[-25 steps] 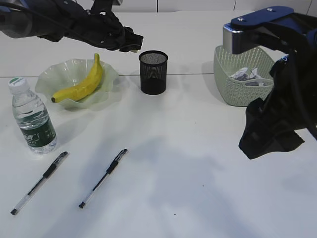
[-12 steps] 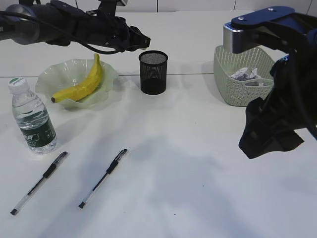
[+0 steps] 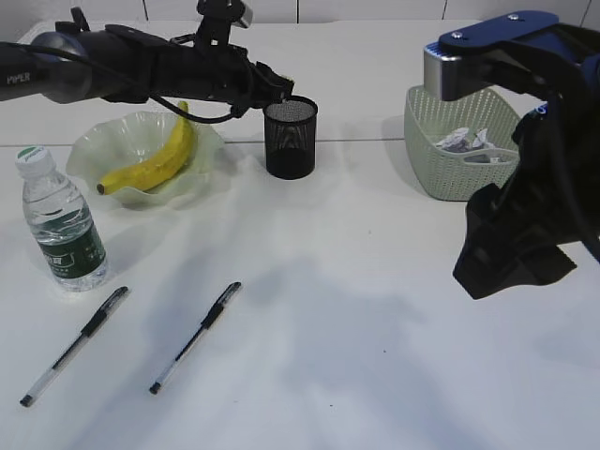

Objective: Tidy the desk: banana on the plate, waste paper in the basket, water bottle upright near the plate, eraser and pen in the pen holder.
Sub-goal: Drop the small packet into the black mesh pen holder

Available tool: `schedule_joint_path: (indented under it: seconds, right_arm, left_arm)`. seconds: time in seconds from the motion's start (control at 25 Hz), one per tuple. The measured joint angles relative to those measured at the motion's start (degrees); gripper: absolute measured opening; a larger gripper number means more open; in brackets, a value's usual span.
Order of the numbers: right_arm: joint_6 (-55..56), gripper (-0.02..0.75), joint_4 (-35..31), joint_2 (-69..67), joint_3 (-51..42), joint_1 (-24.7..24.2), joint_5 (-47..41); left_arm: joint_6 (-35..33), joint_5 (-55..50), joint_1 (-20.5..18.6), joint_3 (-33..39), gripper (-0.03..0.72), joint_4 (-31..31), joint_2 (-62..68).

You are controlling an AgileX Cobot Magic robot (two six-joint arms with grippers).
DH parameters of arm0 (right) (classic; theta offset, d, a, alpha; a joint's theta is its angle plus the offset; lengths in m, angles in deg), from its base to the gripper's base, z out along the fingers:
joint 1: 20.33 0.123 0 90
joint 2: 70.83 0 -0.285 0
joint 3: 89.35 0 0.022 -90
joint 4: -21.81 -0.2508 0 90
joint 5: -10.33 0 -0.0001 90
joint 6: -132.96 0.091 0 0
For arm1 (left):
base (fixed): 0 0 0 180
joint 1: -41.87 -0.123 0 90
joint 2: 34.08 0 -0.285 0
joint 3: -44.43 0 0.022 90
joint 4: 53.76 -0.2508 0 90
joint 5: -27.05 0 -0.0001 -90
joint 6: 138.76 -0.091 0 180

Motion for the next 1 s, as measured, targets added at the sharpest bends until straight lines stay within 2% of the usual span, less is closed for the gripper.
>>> schedule_joint_path:
  seconds: [0.2, 0.44, 0.6, 1.0]
  right_arm:
    - [0.0, 0.462, 0.0, 0.0, 0.0, 0.0, 0.0]
    - [0.0, 0.463, 0.03, 0.0, 0.0, 0.0, 0.0]
    - [0.0, 0.463, 0.12, 0.0, 0.0, 0.0, 0.0]
    - [0.0, 0.462, 0.12, 0.0, 0.0, 0.0, 0.0]
  left_arm:
    - [-6.16, -0.08, 0.0, -0.22, 0.148, 5.09, 0.47]
    - [-11.02, -0.08, -0.48, -0.34, 0.148, 8.15, 0.47]
    - [-14.98, -0.08, -0.7, -0.34, 0.148, 12.96, 1.12]
    - [-20.82, -0.08, -0.7, -0.46, 0.147, 18.47, 2.4]
